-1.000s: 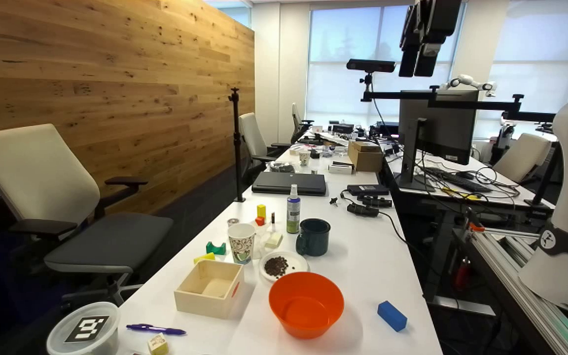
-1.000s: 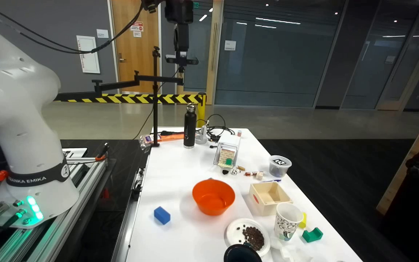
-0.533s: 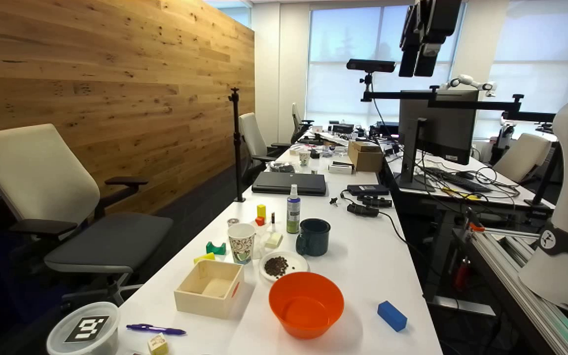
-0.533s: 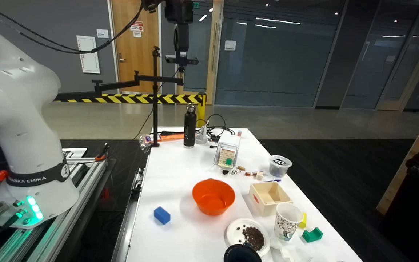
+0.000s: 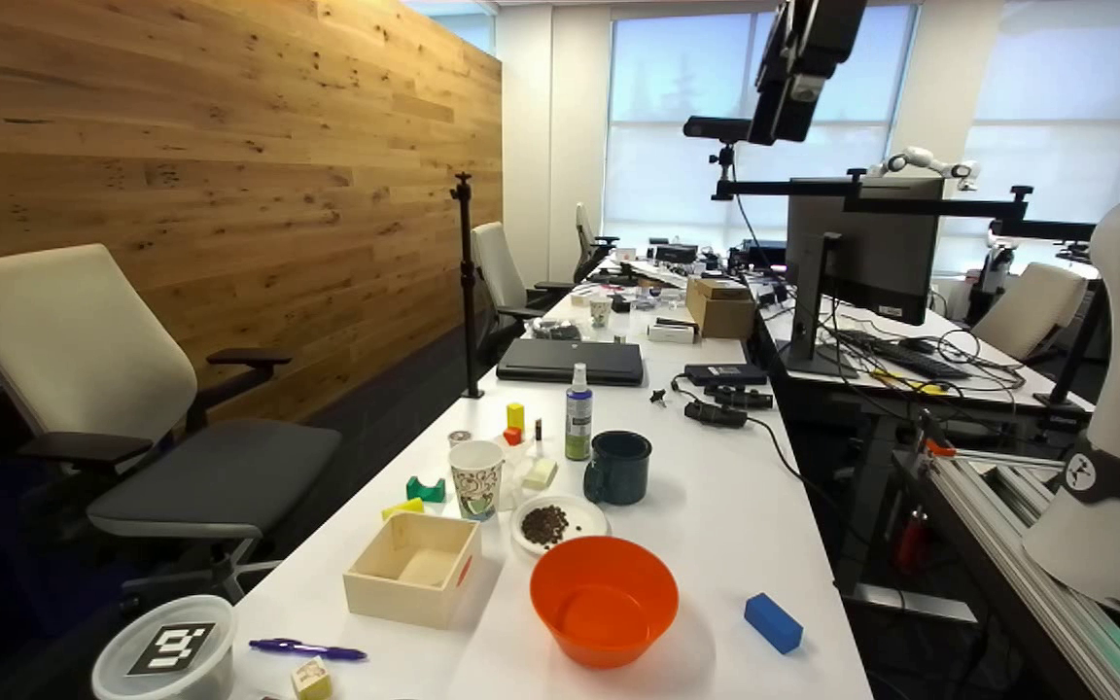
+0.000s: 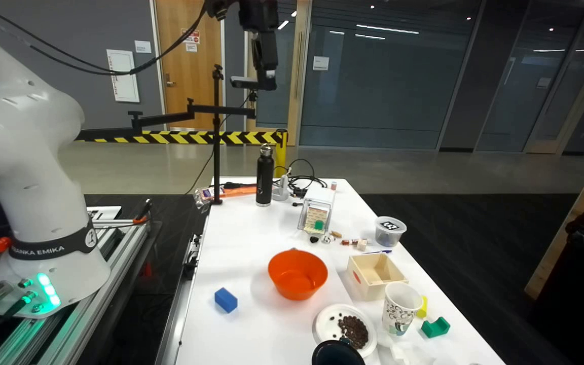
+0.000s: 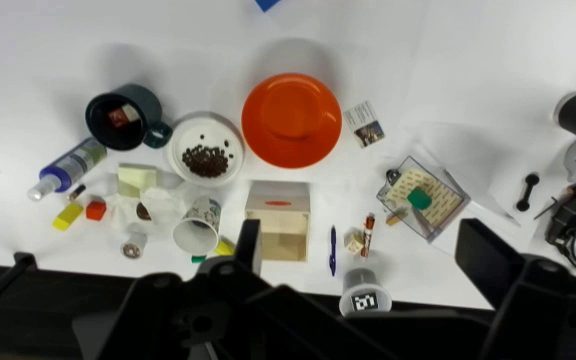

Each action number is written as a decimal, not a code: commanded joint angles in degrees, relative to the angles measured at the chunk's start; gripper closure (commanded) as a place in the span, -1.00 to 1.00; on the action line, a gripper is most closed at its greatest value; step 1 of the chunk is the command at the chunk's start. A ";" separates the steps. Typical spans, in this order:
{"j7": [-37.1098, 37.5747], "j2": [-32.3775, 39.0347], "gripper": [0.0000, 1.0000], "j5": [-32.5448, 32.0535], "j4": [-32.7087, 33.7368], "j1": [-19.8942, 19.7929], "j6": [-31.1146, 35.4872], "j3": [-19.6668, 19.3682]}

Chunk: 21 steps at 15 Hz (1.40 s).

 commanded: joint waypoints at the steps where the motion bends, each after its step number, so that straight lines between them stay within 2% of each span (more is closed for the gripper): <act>1: -4.73 0.44 -1.00 -1.84 -1.09 0.42 10.04 -1.64; 4: -9.27 2.08 -1.00 -1.33 -1.55 0.73 16.88 -3.45; 13: -15.09 12.01 -1.00 2.05 -3.32 2.23 26.91 -6.37; 16: -18.56 16.73 -1.00 5.93 -1.75 3.94 27.65 -7.48; 17: -14.88 14.34 -1.00 2.22 -2.93 2.24 26.80 -5.96; 21: -16.33 16.96 -1.00 3.49 -2.34 2.91 27.36 -6.40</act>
